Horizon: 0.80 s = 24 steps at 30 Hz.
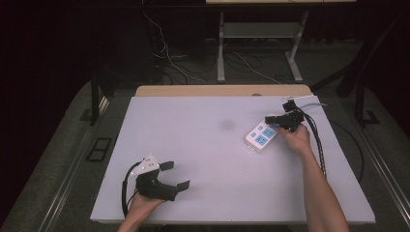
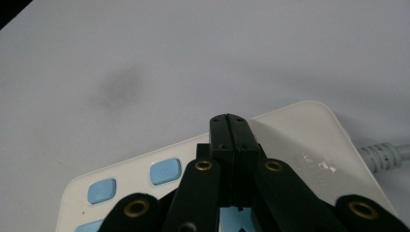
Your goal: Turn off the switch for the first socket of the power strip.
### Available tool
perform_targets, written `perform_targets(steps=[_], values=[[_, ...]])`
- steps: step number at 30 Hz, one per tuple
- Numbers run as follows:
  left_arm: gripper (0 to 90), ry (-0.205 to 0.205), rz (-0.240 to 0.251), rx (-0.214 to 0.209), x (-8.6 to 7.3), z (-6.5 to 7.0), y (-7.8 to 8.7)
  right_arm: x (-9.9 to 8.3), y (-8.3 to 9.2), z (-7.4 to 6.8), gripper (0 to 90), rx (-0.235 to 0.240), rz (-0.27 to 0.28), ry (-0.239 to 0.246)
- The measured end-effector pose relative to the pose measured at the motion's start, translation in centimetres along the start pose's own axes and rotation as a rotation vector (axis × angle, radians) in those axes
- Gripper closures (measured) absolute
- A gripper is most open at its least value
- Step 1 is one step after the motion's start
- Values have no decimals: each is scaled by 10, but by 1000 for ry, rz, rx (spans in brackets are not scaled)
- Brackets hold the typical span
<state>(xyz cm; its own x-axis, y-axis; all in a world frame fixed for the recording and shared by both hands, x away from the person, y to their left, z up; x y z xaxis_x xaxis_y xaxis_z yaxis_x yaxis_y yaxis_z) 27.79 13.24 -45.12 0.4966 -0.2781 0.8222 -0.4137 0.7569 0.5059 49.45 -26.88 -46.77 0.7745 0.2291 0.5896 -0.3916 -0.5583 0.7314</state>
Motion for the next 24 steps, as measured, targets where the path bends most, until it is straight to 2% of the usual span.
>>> perform_targets(steps=[1,2,5,13,24], values=[[13,2,3,-2,0,0,0,1,2,-1,900,13,18,-2],[13,2,3,-2,0,0,0,2,4,-1,900,-12,11,3],[13,3,7,0,1,0,1,2,5,-3,900,-20,-4,15],[13,5,10,-4,1,1,1,3,20,-10,900,5,13,23],[13,4,14,-6,1,1,2,3,43,-23,900,11,35,39]])
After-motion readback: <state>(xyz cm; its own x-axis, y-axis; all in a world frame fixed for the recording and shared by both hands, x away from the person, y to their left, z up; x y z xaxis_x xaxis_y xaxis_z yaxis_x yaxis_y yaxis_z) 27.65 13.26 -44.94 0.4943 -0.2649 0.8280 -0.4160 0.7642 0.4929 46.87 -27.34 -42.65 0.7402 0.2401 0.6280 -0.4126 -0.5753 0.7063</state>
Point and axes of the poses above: each handheld gripper's, and its own axes: y roughly backward along the jaws, x roughly out of its top, z roughly to its right, the point moved 5 cm from there along -y, roughly forward along the jaws, and after that the axes turned 7 degrees about -z, right-handed, at the moved point
